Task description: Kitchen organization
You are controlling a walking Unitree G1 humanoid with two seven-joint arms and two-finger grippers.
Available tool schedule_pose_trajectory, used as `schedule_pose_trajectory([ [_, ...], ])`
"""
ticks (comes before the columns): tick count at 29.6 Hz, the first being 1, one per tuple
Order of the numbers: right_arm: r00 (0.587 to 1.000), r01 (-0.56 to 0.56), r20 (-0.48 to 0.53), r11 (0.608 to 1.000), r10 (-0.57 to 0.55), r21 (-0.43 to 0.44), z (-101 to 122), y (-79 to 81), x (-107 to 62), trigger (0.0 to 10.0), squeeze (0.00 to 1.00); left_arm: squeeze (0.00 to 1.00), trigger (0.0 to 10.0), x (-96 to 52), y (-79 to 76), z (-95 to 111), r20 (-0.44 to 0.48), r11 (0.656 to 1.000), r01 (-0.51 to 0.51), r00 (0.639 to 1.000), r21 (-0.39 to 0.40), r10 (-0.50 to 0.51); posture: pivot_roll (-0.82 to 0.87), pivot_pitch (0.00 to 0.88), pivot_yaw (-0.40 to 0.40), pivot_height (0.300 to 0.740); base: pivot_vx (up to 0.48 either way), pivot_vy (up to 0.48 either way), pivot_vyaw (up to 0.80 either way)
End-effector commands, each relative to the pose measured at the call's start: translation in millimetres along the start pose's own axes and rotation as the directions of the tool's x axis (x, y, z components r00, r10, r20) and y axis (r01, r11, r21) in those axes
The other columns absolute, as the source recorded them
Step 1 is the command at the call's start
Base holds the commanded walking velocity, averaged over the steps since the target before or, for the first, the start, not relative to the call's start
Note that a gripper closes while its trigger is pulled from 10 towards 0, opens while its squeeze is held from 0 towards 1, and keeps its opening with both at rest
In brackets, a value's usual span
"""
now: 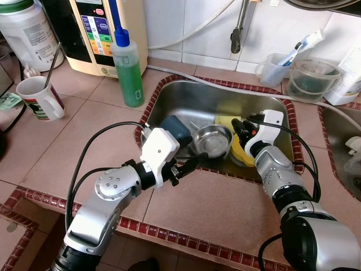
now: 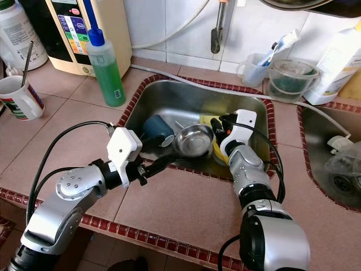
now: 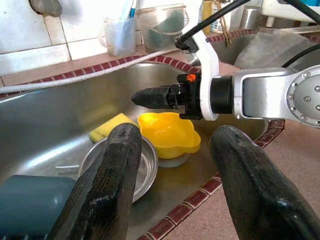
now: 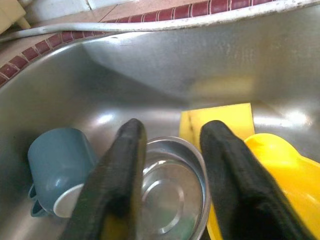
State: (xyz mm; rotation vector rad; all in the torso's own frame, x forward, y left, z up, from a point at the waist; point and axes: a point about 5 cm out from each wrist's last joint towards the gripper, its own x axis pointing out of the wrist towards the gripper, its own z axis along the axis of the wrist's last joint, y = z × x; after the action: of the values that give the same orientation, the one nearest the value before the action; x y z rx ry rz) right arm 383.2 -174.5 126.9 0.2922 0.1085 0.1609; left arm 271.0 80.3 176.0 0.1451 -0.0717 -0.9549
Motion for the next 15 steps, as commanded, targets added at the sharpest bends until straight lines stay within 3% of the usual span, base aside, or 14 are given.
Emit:
schedule_pose_trajectory([
  [1,1.0,-0.002,0.01,1.0,0.002,-0.002,3,0.0,0.8,10.0,1.0,0.0,10.0,-0.2,1.6,4,0.011,1.0,-0.002,1.0,0.016,0.002,0.15,0.14,-0.015,0.74,0.0,0.0,0.0],
  [7,0.998,-0.014,0.065,0.998,0.018,-0.058,9,3.5,1.2,10.0,1.0,0.0,10.0,0.1,8.0,3,0.025,0.999,-0.038,0.999,0.015,0.038,0.15,0.123,-0.022,0.74,0.0,0.0,0.0],
  [12,0.986,0.043,0.168,0.992,-0.022,-0.122,15,3.0,-3.0,10.0,1.0,0.0,10.0,-0.3,34.6,-3,0.068,0.976,-0.215,0.974,-0.03,0.216,0.14,0.07,-0.052,0.74,0.0,0.0,0.0],
  [15,0.98,0.063,0.195,0.989,-0.036,-0.132,15,2.8,-5.1,10.0,1.0,0.0,10.0,-0.5,42.5,-6,0.065,0.963,-0.266,0.961,-0.051,0.269,0.14,0.056,-0.06,0.74,0.0,0.0,0.0],
])
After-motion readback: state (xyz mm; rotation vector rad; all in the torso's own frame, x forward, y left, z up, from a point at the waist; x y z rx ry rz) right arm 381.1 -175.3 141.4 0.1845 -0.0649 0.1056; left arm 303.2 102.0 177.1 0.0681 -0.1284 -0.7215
